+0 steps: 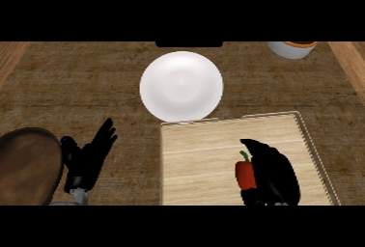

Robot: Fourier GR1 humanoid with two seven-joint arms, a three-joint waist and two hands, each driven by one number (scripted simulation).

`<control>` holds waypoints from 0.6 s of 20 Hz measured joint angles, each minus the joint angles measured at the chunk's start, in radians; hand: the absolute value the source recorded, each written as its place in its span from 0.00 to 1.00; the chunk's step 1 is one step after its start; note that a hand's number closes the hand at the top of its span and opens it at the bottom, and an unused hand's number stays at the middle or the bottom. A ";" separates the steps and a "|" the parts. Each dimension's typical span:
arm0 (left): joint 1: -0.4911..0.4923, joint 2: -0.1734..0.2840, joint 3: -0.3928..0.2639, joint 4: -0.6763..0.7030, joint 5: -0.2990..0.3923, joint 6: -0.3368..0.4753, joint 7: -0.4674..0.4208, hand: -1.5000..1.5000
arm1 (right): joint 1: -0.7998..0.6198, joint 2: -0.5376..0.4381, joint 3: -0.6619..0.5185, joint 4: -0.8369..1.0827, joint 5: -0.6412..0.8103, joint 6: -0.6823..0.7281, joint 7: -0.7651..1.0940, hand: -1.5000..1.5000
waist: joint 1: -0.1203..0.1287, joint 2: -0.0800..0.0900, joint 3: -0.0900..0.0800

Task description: Pick the bell pepper from the tray and place it in the plate

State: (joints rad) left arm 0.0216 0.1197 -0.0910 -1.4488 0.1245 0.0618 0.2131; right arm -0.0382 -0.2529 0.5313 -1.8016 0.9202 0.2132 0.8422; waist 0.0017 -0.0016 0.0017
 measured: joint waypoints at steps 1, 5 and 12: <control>-0.003 0.003 0.006 0.005 0.001 -0.004 0.001 0.50 | -0.003 0.004 0.011 0.012 0.011 0.009 -0.004 1.00 | 0.000 0.000 0.000; 0.001 -0.007 0.010 -0.001 -0.005 -0.004 0.003 0.50 | -0.004 -0.002 0.019 0.041 0.063 -0.002 -0.053 1.00 | 0.000 -0.003 -0.001; -0.004 -0.017 0.017 0.006 -0.024 -0.011 0.010 0.50 | -0.025 0.006 -0.012 0.074 0.143 -0.030 -0.136 1.00 | 0.000 -0.004 -0.002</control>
State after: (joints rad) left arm 0.0172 0.1025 -0.0742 -1.4424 0.1009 0.0508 0.2231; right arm -0.0637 -0.2465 0.5195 -1.7274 1.0634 0.1832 0.7062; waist 0.0015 -0.0057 0.0001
